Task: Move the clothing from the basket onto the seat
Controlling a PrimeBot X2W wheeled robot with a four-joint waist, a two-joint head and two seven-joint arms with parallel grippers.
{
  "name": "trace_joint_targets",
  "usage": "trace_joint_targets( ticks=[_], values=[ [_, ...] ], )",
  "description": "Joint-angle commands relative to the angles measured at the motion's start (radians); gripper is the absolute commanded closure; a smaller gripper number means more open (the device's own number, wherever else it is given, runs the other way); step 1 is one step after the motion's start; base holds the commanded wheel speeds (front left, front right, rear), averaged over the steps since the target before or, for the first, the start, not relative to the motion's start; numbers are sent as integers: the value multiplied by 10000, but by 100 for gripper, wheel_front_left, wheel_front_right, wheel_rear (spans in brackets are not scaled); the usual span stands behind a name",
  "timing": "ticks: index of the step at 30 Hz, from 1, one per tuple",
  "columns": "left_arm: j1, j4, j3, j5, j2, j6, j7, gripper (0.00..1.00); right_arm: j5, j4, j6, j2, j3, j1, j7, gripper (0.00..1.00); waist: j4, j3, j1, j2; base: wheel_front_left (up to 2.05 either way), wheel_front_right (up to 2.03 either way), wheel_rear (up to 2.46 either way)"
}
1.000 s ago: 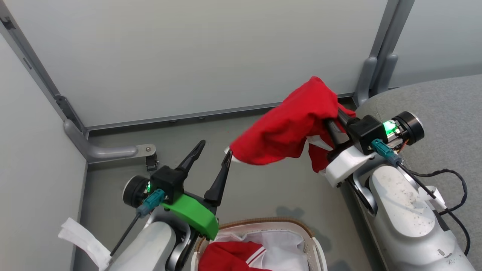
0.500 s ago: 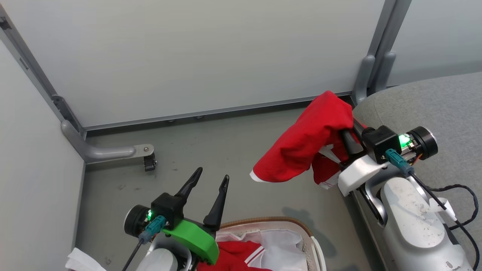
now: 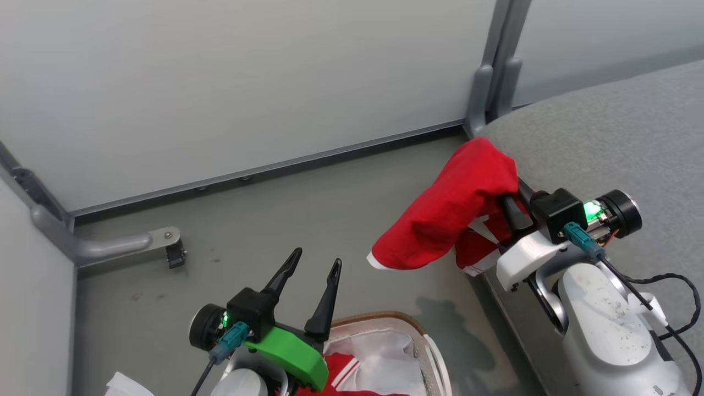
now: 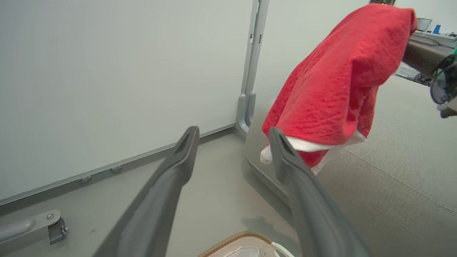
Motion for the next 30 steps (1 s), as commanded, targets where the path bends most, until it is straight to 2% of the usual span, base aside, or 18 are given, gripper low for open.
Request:
trace_joint_targets(
  ticks=[1,9,15,22,30],
  values=[
    [71,-51,22,132,-62,-33,-5,0,-39,-7,-10,-62,-17,40,-49,100,-956,214,0,-1,0,0,0],
    [-182,-142,107,339,-144,-98,-5,0,38,-55,-10,-132,-87,75,-51,100,-2366,610,0,-1,0,0,0],
    [-327,-98,105,482,-159,-110,-5,0,32,-119,-10,-102,-246,150,-49,100,-2961,808,0,-1,0,0,0],
    [-394,-134,-98,473,-105,-118,-5,0,19,-203,-10,-74,-380,225,-49,100,-3140,935,0,-1,0,0,0],
    [-531,-324,-374,510,28,-118,-5,0,20,-114,-10,-65,-785,-12,-49,100,-2874,1366,0,-1,0,0,0]
  ],
)
